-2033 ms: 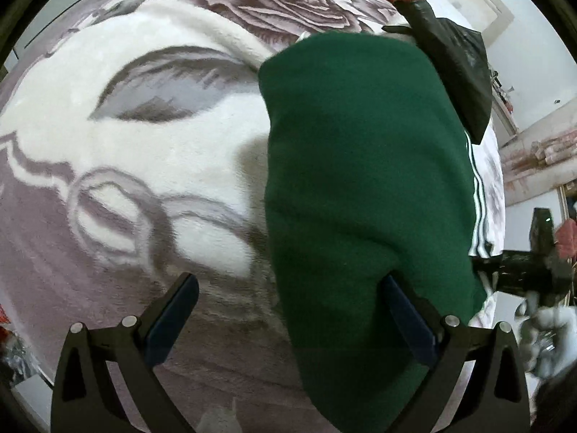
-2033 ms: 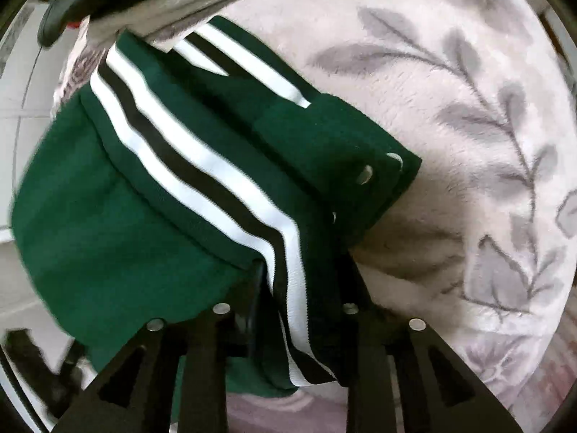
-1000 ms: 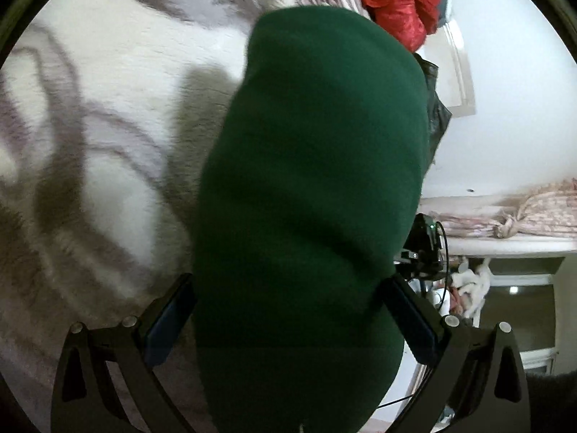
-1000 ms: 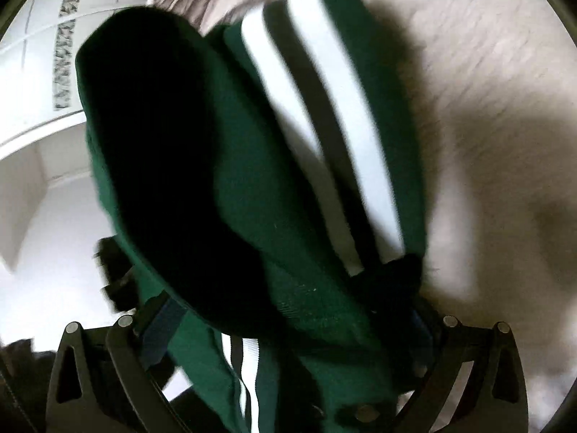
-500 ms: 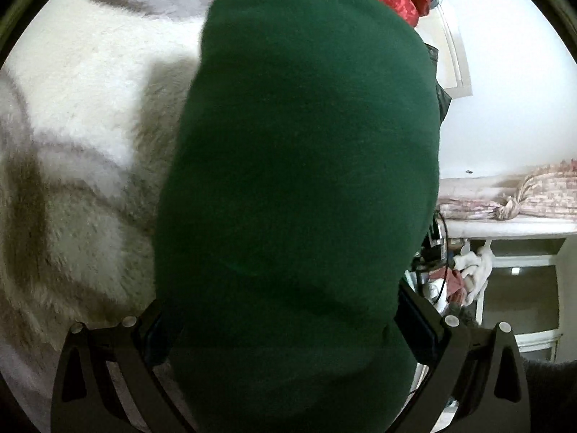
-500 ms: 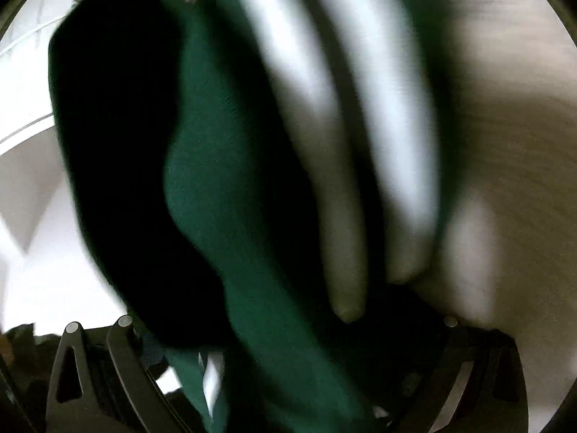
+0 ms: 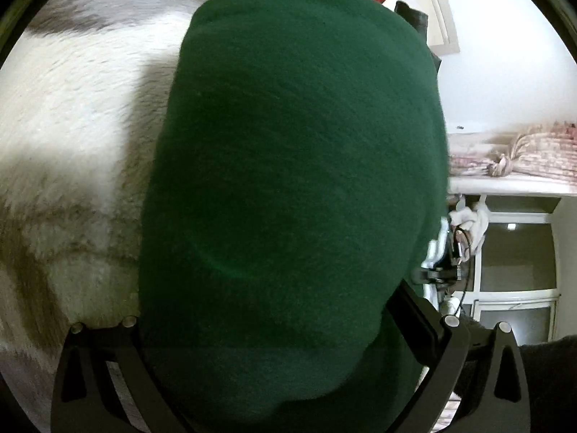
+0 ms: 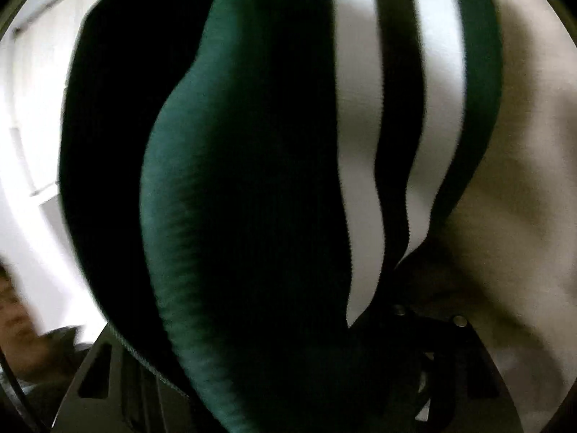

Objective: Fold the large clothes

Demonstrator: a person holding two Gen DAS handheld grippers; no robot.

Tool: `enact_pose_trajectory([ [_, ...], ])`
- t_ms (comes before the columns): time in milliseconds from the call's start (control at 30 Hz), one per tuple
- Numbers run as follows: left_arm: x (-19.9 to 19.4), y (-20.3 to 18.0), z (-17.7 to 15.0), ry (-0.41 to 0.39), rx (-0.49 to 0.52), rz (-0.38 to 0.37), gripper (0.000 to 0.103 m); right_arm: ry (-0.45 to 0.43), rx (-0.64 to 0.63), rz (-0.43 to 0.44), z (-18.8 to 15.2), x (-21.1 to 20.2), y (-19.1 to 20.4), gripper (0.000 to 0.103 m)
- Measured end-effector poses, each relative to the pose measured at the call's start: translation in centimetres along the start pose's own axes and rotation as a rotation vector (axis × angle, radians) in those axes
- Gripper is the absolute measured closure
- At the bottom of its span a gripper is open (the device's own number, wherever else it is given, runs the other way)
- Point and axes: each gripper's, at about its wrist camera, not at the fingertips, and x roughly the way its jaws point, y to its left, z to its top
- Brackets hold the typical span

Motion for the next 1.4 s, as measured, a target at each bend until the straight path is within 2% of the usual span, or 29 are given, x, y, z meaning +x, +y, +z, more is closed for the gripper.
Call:
enact_pose_trajectory([
  [33, 0.0, -0.2, 0.2, -0.014, -0.002, -0.01, 0.0, -0.004, -0.013, -0.074, 0.6, 0.1, -0.6, 0.011],
  [67, -0.1, -0.4, 0.3, -0.032, -0.009, -0.027, 0.0, 0.003, -0.008, -0.093, 1.3, 0.6, -1.2, 0.009],
  [167, -0.8, -1.4, 0.3, -0.077, -0.001, -0.054, 0.002, 0.012, 0.023, -0.065, 2.4, 1.9, -1.5, 0.004],
  [200, -1.3, -1.5, 0.2, -0.083, 0.01, -0.063, 0.004, -0.01, 0.006, -0.069, 2.2, 2.0, -0.9, 0.005],
  [233, -1.9, -2.0, 0.1, -0.091, 0.023, -0.077, 0.006, -0.029, 0.01, -0.063, 2.0, 1.9, -0.6, 0.011],
  [267, -2.5, -2.5, 0.0, -0.099, 0.033, -0.093, 0.006, -0.055, 0.028, -0.026, 1.4, 1.5, -0.3, 0.029],
  [333, -3.0, -3.8, 0.0, -0.104, 0.058, -0.105, 0.006, -0.107, 0.053, 0.012, 0.2, 0.5, 0.3, 0.048],
  [367, -3.4, -5.0, 0.1, -0.099, 0.084, -0.112, 0.006, -0.129, 0.054, 0.018, -0.5, 0.1, 0.9, 0.052],
  [467, -4.5, -7.2, 0.8, -0.087, 0.161, -0.098, 0.006, -0.181, 0.061, 0.069, -2.2, -0.8, 2.5, 0.055],
  [667, -6.9, -12.0, 4.1, -0.059, 0.238, -0.131, 0.006, -0.306, 0.025, 0.134, -4.1, -4.8, 7.5, 0.055],
  [800, -6.1, -17.1, 6.8, -0.033, 0.3, -0.142, 0.006, -0.383, 0.0, 0.141, -4.4, -8.9, 11.3, 0.055],
  [933, -4.8, -23.4, 11.2, 0.006, 0.366, -0.163, 0.006, -0.472, -0.014, 0.124, -3.3, -14.6, 15.2, 0.055],
  [967, -4.6, -24.0, 11.8, 0.012, 0.38, -0.164, 0.006, -0.496, -0.018, 0.122, -2.7, -16.2, 16.1, 0.055],
  [1067, -2.7, -29.0, 16.8, 0.038, 0.446, -0.175, 0.006, -0.562, -0.038, 0.118, -0.2, -20.8, 18.6, 0.055],
  [1167, -0.6, -32.0, 21.8, 0.056, 0.494, -0.179, 0.006, -0.614, -0.049, 0.124, 4.3, -25.0, 20.1, 0.055],
  [1300, 4.1, -32.8, 29.1, 0.086, 0.517, -0.163, 0.006, -0.639, -0.04, 0.123, 11.4, -27.8, 19.1, 0.055],
  [1400, 9.3, -30.1, 33.5, 0.132, 0.498, -0.113, 0.006, -0.618, -0.007, 0.102, 17.2, -27.5, 16.2, 0.055],
])
